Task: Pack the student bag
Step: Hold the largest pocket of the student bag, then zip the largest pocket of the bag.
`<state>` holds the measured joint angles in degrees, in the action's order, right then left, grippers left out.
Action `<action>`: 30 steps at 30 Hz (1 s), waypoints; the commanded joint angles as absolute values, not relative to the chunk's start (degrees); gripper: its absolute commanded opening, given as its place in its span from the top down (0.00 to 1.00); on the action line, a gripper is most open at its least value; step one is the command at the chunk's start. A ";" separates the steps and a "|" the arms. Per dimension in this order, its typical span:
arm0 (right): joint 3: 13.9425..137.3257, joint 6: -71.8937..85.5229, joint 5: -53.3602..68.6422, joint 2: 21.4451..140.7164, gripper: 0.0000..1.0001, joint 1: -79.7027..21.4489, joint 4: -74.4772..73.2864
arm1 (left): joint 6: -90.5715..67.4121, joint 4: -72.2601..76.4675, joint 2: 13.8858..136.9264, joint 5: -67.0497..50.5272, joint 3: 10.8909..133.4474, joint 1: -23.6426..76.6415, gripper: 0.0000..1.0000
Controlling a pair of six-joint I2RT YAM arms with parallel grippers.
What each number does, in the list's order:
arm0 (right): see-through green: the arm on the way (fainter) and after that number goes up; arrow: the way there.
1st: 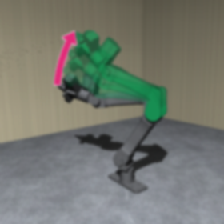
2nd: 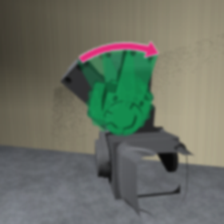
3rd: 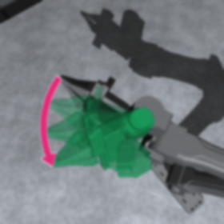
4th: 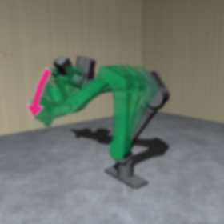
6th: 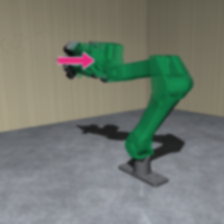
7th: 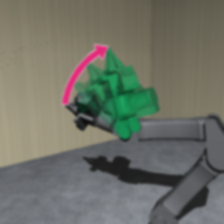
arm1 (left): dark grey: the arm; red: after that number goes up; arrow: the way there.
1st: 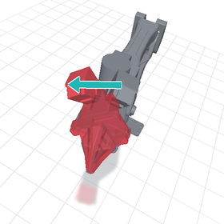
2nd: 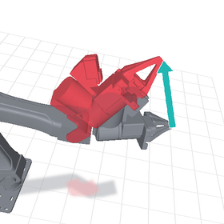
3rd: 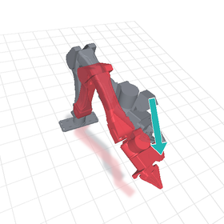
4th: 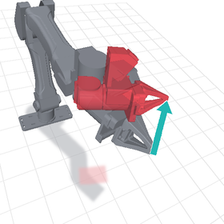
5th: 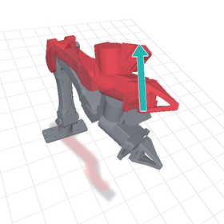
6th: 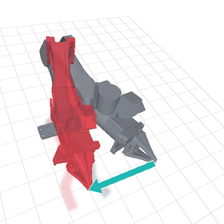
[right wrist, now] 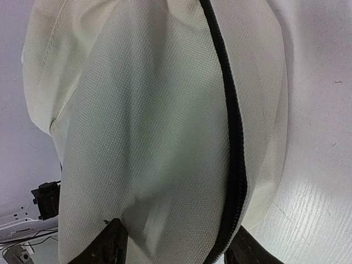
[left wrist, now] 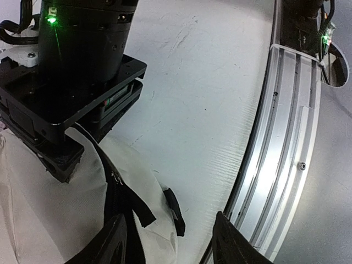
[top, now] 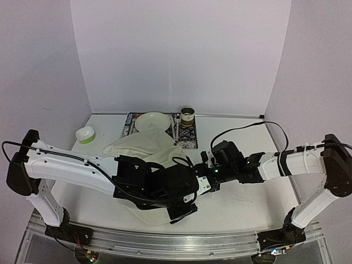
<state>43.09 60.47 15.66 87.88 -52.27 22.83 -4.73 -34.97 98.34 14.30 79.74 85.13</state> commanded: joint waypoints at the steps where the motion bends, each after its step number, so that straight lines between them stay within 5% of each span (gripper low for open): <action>1: 42.69 60.64 17.23 87.98 0.43 -52.21 24.54 | -1.69 -37.40 100.38 17.00 83.10 85.70 0.48; 13: 42.54 60.47 17.54 87.71 0.45 -52.27 24.77 | -0.09 -39.74 106.44 23.38 86.93 86.06 0.59; 23: 42.28 59.97 16.90 87.33 0.47 -52.16 24.78 | -2.45 -41.50 105.66 26.29 87.46 86.10 1.00; 30: 41.53 59.18 16.70 86.35 0.58 -49.86 24.78 | -6.00 -42.70 102.38 22.67 86.28 86.05 1.00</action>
<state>42.53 60.07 16.17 87.88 -51.58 23.69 -3.03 -41.08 106.88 24.00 84.42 85.89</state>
